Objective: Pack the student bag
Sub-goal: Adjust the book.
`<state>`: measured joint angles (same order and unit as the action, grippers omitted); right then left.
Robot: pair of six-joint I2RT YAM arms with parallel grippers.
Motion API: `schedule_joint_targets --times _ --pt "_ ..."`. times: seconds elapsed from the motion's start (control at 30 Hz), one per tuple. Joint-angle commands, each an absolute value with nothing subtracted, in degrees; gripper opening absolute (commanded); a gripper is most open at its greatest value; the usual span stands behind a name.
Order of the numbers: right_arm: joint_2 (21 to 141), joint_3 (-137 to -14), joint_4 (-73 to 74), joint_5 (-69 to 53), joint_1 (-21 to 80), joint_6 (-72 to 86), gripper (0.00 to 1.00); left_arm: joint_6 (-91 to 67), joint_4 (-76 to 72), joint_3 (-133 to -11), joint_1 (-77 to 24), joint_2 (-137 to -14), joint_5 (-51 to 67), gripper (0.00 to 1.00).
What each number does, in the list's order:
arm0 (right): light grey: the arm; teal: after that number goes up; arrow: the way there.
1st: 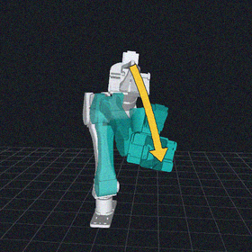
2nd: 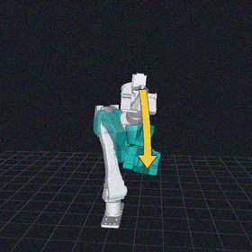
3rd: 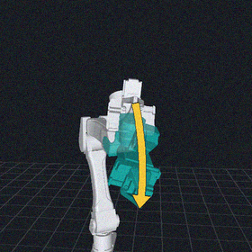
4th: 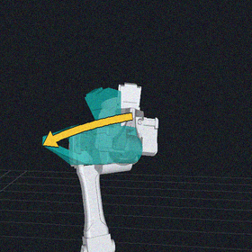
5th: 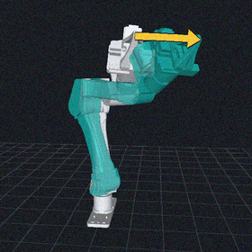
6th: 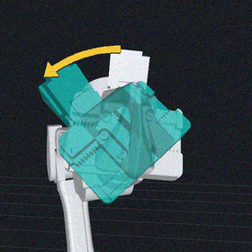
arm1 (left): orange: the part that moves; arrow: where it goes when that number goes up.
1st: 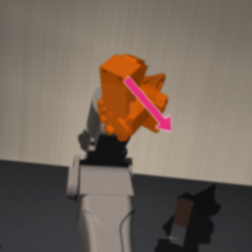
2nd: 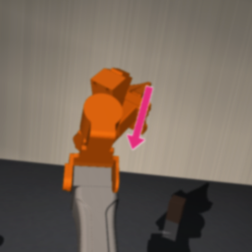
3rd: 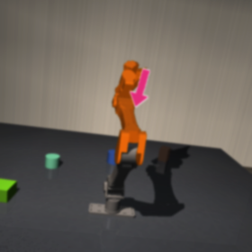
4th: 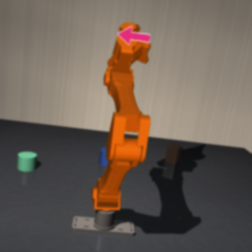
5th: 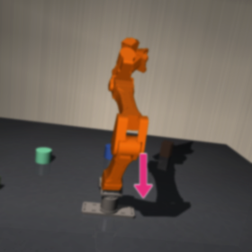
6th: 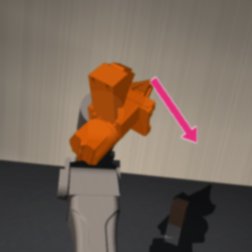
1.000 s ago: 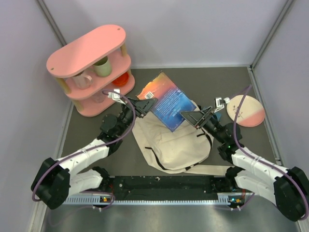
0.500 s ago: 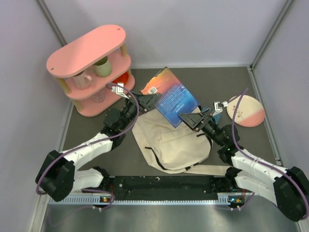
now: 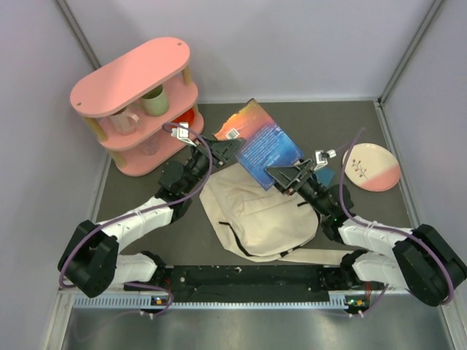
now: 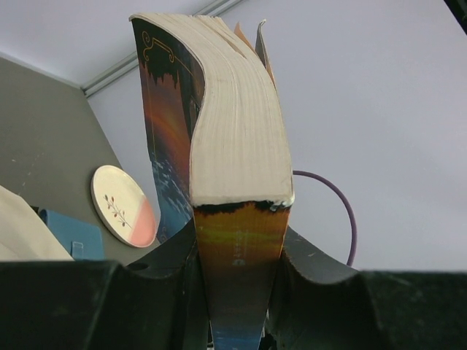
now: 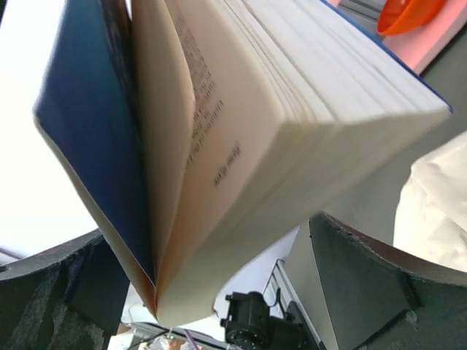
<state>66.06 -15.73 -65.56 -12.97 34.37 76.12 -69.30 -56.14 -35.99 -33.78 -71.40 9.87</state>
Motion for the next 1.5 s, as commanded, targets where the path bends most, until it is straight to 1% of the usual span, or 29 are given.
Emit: schedule_joint_targets --times 0.0,0.13,0.23,0.33,0.37,0.43,0.47,0.53,0.6,0.67,0.73,0.83,0.87,0.9,0.93,1.0,1.03,1.07,1.13,1.17,1.23,1.27,1.37,1.47 --pt "66.4 -20.7 -75.9 -11.2 35.1 74.5 0.95 -72.9 -71.7 -37.7 -33.7 -69.2 9.8 0.00" --pt "64.9 -21.4 -75.1 -9.6 35.0 72.1 0.92 -73.1 -71.7 -36.3 -33.7 -69.0 9.6 0.00" --pt "62.9 -22.1 -72.6 -8.8 35.0 70.3 0.87 -73.2 -71.7 -35.6 -33.7 -68.9 9.7 0.00" --pt "60.8 -22.1 -70.0 -8.1 35.0 68.6 0.79 -73.1 -71.3 -34.7 -33.7 -68.4 9.8 0.00" --pt "60.1 -22.1 -69.2 -7.8 35.0 68.0 0.73 -73.0 -70.5 -34.5 -33.7 -68.3 10.0 0.00" --pt "58.0 -22.0 -66.4 -6.7 35.0 66.3 0.68 -73.0 -70.1 -33.8 -33.7 -67.9 10.2 0.00" --pt "57.4 -22.1 -65.2 -6.2 34.9 65.9 0.60 -72.9 -70.0 -33.7 -33.7 -67.7 10.2 0.00" --pt "55.9 -22.5 -63.1 -5.5 34.9 64.4 0.54 -73.1 -69.5 -33.1 -33.7 -67.4 10.6 0.00" --pt "55.3 -23.2 -62.0 -6.1 34.9 63.1 0.53 -73.4 -69.5 -33.0 -33.7 -67.6 11.5 0.00" --pt "55.0 -24.3 -60.2 -6.5 34.9 62.1 0.50 -73.7 -69.5 -33.0 -33.7 -67.9 12.0 0.00" --pt "55.2 -25.0 -59.8 -6.9 34.9 61.5 0.50 -74.2 -69.9 -33.2 -33.8 -68.5 13.2 0.00" --pt "55.4 -25.7 -59.8 -7.0 35.0 61.0 0.49 -74.8 -70.6 -33.3 -34.0 -69.5 14.8 0.00" --pt "55.4 -25.8 -59.6 -7.1 34.9 60.6 0.42 -75.2 -70.6 -33.3 -34.0 -69.7 15.0 0.00" --pt "55.4 -26.1 -59.4 -7.6 34.8 60.1 0.39 -75.4 -70.4 -33.4 -34.1 -70.1 15.4 0.00" --pt "55.3 -26.5 -59.1 -7.8 34.9 59.9 0.28 -75.4 -70.7 -33.4 -34.1 -70.3 16.3 0.00" --pt "54.6 -26.5 -58.4 -8.0 34.9 58.9 0.13 -74.8 -70.7 -33.4 -34.1 -70.6 17.0 0.00" --pt "54.2 -26.4 -57.9 -8.0 34.9 58.6 0.04 -74.2 -69.9 -33.5 -34.0 -70.6 17.5 0.04" --pt "53.0 -26.5 -55.9 -8.6 35.0 57.4 0.00 -72.7 -68.8 -33.7 -34.0 -70.7 18.8 0.14" --pt "51.7 -27.0 -52.9 -9.1 34.8 56.2 0.00 -70.7 -66.1 -34.3 -33.9 -69.8 20.0 0.33" --pt "50.8 -27.1 -49.9 -9.5 34.7 55.1 0.00 -67.5 -63.0 -34.6 -33.9 -69.1 22.0 0.48" --pt "48.3 -26.8 -47.1 -9.8 34.7 54.3 0.00 -63.7 -58.5 -35.7 -33.9 -67.9 22.8 0.56" --pt "46.6 -26.9 -43.9 -10.4 34.5 53.7 0.00 -60.2 -54.1 -36.0 -33.8 -66.6 22.8 0.68" --pt "44.8 -26.2 -40.5 -13.4 33.9 53.8 0.00 -54.9 -50.2 -36.0 -33.1 -64.6 23.1 0.75" --pt "44.0 -25.6 -39.6 -18.4 33.0 55.5 0.00 -52.1 -48.5 -36.8 -31.9 -64.4 25.3 0.77"
